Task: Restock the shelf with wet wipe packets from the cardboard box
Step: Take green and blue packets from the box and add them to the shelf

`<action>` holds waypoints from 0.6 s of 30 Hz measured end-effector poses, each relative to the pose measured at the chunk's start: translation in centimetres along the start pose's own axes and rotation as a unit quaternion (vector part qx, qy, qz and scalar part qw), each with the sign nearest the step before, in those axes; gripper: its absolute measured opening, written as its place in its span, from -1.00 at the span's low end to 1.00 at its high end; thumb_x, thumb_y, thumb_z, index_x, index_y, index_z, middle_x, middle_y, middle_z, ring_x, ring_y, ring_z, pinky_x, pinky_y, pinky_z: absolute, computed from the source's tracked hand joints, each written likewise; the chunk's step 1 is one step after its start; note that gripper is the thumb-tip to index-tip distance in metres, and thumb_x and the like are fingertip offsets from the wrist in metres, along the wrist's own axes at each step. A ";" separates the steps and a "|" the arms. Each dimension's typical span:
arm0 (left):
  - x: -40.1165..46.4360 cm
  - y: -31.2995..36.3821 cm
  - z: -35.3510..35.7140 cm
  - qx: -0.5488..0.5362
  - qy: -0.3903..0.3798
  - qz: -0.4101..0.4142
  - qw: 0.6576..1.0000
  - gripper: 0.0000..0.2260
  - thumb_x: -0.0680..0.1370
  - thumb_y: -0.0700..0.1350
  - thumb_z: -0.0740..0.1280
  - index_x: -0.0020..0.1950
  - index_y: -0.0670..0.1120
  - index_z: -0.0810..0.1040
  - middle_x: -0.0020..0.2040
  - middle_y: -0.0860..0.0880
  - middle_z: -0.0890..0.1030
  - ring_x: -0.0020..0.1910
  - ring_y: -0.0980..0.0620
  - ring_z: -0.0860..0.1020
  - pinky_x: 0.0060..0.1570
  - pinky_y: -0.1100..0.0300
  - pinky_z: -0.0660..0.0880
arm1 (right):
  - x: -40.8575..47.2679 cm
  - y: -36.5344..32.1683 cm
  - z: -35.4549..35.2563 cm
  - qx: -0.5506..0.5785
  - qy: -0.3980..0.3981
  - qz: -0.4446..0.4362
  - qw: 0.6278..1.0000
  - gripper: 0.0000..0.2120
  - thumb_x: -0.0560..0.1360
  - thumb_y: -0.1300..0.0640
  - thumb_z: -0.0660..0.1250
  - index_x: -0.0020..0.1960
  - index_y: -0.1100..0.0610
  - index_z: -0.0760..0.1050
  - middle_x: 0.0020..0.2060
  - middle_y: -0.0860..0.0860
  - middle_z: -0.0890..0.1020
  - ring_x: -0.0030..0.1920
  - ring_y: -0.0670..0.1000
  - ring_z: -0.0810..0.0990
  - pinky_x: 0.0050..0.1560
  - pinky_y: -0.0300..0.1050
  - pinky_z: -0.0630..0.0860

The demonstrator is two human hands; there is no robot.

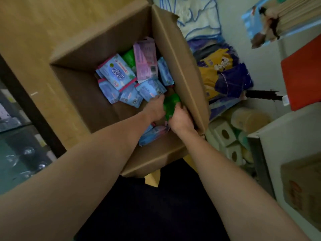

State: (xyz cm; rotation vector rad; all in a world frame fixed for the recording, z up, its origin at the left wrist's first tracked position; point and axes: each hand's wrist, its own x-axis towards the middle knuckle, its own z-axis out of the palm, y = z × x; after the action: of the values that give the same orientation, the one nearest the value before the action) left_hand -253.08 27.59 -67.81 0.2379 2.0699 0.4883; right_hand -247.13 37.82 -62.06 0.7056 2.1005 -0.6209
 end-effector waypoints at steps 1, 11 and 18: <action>0.8 0.0 0.4 -0.015 -0.004 -0.013 1.000 -0.61 0.56 -0.10 0.33 0.31 -0.25 0.37 0.25 -0.28 0.47 0.22 -0.26 0.47 0.14 0.01 0.44 | 0.2 0.1 0.2 -0.005 -0.001 -0.002 1.000 -0.36 0.53 0.16 0.39 0.52 0.16 0.19 0.44 0.18 0.32 0.43 0.20 0.35 0.34 0.05 0.37; 1.0 -0.3 0.0 -0.051 -0.028 -0.069 0.996 -0.62 0.53 0.02 0.38 0.21 -0.22 0.51 0.19 -0.21 0.54 0.14 -0.18 0.53 0.10 0.06 0.48 | 0.3 0.3 0.1 -0.023 -0.025 -0.010 0.999 -0.48 0.53 0.15 0.40 0.41 0.18 0.28 0.37 0.18 0.36 0.38 0.23 0.40 0.30 0.05 0.37; -4.0 -2.1 -3.8 -0.085 0.012 -0.092 0.992 -0.38 0.37 -0.13 0.55 0.34 -0.17 0.35 0.15 -0.17 0.54 0.12 -0.17 0.54 -0.03 0.07 0.50 | -2.4 -1.1 -1.9 -0.016 -0.012 -0.024 1.000 -0.58 0.52 0.19 0.34 0.34 0.20 0.34 0.31 0.19 0.41 0.28 0.24 0.48 0.22 0.04 0.43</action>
State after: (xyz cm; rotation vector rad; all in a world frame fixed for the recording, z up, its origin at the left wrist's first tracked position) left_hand -254.23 23.37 -63.85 -0.0600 2.0376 0.5512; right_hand -247.67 37.62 -58.87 0.6280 2.1062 -0.6187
